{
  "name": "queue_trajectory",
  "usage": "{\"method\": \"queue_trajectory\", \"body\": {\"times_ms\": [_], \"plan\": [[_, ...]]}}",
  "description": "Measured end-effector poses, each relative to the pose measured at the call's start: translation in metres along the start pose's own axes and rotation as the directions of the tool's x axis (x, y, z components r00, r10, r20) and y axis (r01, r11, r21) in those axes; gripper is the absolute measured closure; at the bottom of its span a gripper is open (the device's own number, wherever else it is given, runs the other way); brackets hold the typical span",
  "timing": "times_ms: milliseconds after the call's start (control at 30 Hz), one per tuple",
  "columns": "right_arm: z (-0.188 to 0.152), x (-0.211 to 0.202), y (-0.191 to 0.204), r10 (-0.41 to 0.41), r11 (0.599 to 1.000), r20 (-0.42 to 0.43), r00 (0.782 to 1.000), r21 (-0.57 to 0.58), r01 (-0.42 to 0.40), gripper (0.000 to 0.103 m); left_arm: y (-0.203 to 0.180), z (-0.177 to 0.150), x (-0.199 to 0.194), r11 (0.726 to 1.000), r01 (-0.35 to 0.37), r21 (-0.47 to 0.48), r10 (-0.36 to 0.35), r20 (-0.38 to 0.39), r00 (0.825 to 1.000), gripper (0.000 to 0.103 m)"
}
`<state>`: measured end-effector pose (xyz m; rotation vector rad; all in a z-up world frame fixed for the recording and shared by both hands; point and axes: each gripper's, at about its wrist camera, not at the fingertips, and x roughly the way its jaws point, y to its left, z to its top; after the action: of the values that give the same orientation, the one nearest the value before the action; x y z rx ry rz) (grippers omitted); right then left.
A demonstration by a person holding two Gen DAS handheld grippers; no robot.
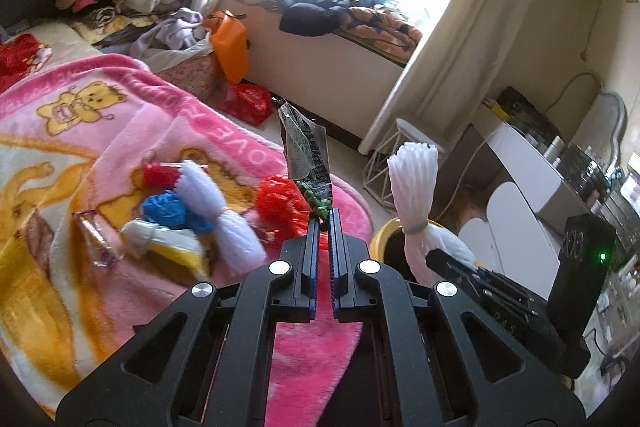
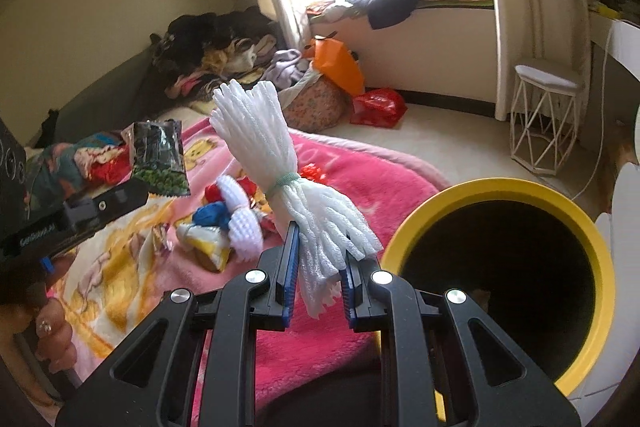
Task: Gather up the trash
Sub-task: 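Carry the snack wrapper and mesh sleeve with both tools over the yellow bin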
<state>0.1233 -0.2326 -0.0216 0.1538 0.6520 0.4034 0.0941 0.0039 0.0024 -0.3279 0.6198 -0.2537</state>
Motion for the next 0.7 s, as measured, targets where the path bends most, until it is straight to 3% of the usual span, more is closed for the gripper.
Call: {"method": "queue_trajectory", "body": {"times_ms": [700], "plan": [[-0.004, -0.028, -0.06, -0.102, 0.987, 0.044, 0.994, 0.133, 0.095, 0.085, -0.05, -0.012, 0.023, 0.992, 0.091, 0.089, -0.087, -0.051, 0.995, 0.101]]}}
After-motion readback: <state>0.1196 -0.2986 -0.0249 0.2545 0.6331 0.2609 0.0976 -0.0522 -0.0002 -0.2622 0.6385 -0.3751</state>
